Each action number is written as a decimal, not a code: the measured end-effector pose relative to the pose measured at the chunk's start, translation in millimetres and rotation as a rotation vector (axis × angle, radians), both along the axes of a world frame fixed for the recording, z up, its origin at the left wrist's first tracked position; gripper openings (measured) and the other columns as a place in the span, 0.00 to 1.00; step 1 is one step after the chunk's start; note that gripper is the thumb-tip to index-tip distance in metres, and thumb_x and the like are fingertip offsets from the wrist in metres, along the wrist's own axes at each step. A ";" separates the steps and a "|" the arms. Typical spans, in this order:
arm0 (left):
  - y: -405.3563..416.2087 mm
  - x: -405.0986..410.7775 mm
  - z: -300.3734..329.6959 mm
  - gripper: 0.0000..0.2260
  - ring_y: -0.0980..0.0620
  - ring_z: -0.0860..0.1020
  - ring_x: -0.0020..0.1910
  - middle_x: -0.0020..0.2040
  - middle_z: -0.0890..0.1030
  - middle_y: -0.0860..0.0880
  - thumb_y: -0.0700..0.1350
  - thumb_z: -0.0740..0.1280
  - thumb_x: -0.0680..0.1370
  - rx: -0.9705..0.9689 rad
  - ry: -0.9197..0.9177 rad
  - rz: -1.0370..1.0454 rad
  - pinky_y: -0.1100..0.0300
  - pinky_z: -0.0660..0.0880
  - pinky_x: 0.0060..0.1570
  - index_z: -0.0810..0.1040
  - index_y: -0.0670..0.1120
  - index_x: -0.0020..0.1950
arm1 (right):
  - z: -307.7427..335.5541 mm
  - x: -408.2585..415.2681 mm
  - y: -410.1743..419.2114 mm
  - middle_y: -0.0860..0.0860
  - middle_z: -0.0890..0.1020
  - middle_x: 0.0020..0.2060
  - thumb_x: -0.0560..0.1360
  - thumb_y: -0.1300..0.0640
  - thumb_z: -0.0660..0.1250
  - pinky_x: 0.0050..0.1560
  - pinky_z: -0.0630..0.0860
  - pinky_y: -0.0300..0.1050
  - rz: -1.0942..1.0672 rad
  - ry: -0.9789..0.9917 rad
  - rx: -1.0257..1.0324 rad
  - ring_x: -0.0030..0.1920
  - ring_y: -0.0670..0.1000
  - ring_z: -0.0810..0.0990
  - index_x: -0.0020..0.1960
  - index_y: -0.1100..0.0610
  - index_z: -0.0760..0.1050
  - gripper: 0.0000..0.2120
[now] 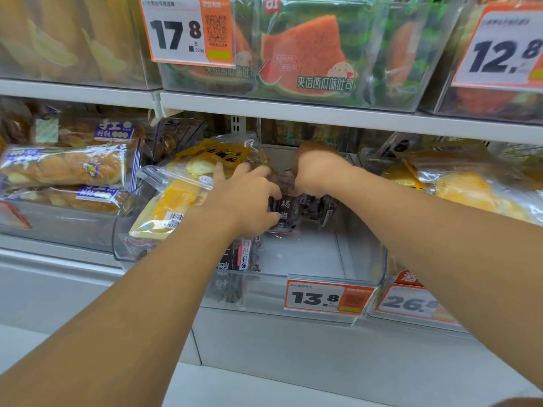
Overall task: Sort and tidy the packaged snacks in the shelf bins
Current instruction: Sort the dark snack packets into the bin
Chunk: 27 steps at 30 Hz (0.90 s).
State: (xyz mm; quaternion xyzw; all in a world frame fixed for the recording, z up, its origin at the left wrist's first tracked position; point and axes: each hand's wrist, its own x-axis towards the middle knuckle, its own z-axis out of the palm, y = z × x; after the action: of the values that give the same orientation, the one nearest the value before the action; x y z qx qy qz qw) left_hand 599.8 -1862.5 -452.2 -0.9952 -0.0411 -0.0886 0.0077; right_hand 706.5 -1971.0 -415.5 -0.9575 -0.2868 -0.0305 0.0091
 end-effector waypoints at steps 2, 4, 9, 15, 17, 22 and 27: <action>-0.4 2.6 -1.3 0.19 0.42 0.53 0.78 0.78 0.61 0.51 0.59 0.64 0.80 0.036 0.042 0.015 0.29 0.43 0.73 0.74 0.58 0.70 | 1.4 5.9 -0.1 0.54 0.75 0.40 0.74 0.65 0.69 0.40 0.72 0.47 -0.018 -0.112 -0.013 0.39 0.56 0.76 0.48 0.60 0.72 0.06; -1.4 5.2 -1.9 0.18 0.43 0.51 0.79 0.80 0.59 0.51 0.58 0.64 0.80 0.043 0.059 0.013 0.28 0.41 0.73 0.75 0.58 0.69 | -3.2 13.9 -0.6 0.54 0.74 0.42 0.75 0.65 0.67 0.43 0.74 0.49 -0.026 -0.116 -0.099 0.43 0.57 0.76 0.54 0.59 0.72 0.09; -3.4 10.1 -4.5 0.19 0.42 0.51 0.78 0.79 0.60 0.51 0.58 0.63 0.80 0.047 0.076 0.002 0.27 0.38 0.71 0.72 0.61 0.71 | -10.5 38.5 -4.8 0.56 0.74 0.45 0.76 0.63 0.68 0.48 0.76 0.50 -0.048 0.000 -0.238 0.46 0.58 0.76 0.59 0.62 0.74 0.12; -8.4 13.4 -6.2 0.16 0.38 0.47 0.79 0.79 0.59 0.49 0.60 0.64 0.79 0.109 0.207 0.005 0.25 0.34 0.68 0.75 0.64 0.67 | -10.5 40.6 -6.2 0.56 0.75 0.46 0.75 0.56 0.74 0.53 0.78 0.50 -0.034 -0.016 -0.244 0.47 0.57 0.76 0.60 0.65 0.75 0.19; -8.7 15.7 -5.5 0.15 0.39 0.49 0.78 0.76 0.64 0.50 0.59 0.65 0.79 0.097 0.193 0.013 0.24 0.35 0.68 0.77 0.62 0.65 | -6.4 35.7 -8.6 0.56 0.74 0.41 0.76 0.58 0.72 0.49 0.75 0.47 -0.028 -0.023 -0.242 0.45 0.57 0.75 0.56 0.63 0.75 0.13; -7.3 17.0 -8.4 0.22 0.40 0.49 0.78 0.73 0.71 0.49 0.62 0.63 0.78 0.117 0.255 0.037 0.24 0.34 0.68 0.72 0.59 0.71 | 3.6 7.4 -16.0 0.53 0.71 0.34 0.76 0.66 0.65 0.42 0.73 0.48 -0.027 -0.183 -0.163 0.37 0.54 0.74 0.43 0.60 0.71 0.06; -9.7 15.8 -8.3 0.17 0.41 0.56 0.76 0.65 0.77 0.47 0.63 0.66 0.77 0.084 0.164 0.057 0.26 0.39 0.70 0.78 0.58 0.63 | 10.5 -32.9 -27.8 0.53 0.69 0.32 0.75 0.68 0.64 0.39 0.72 0.49 0.048 -0.342 -0.095 0.39 0.58 0.74 0.43 0.58 0.71 0.07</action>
State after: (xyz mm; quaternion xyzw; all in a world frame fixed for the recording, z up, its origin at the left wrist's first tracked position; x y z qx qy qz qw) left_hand 615.6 -1872.2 -460.5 -0.9963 -0.0649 -0.0081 0.0552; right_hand 673.7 -1998.8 -405.1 -0.9306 -0.3081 -0.1789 -0.0842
